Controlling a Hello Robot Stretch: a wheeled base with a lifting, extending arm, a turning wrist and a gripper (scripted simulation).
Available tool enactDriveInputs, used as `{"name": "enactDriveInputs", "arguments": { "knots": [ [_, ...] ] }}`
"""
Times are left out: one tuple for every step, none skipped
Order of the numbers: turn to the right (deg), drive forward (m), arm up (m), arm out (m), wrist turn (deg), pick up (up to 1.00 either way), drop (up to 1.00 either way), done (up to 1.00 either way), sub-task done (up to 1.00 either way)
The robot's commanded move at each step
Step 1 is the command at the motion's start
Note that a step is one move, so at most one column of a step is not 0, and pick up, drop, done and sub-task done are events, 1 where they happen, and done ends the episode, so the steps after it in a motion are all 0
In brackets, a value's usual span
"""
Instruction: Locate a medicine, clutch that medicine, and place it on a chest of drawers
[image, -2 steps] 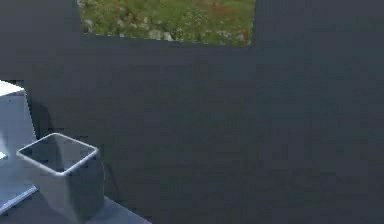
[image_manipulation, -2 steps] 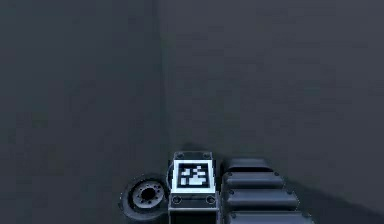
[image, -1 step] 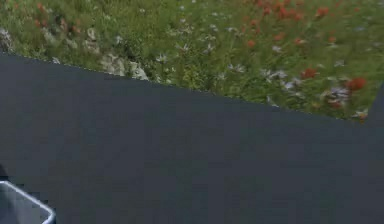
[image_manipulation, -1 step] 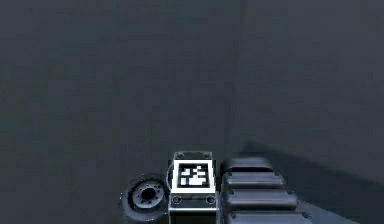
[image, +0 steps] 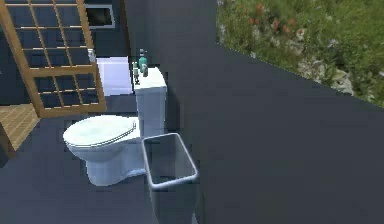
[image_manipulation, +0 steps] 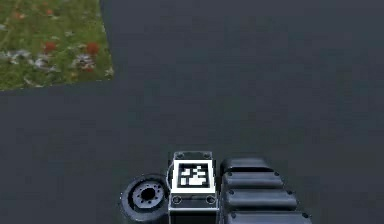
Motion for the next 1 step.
{"name": "enactDriveInputs", "arguments": {
  "knots": [
    [-12.0,0.0,0.0,0.0,0.0,0.0,0.0,0.0,0.0]
  ]
}}
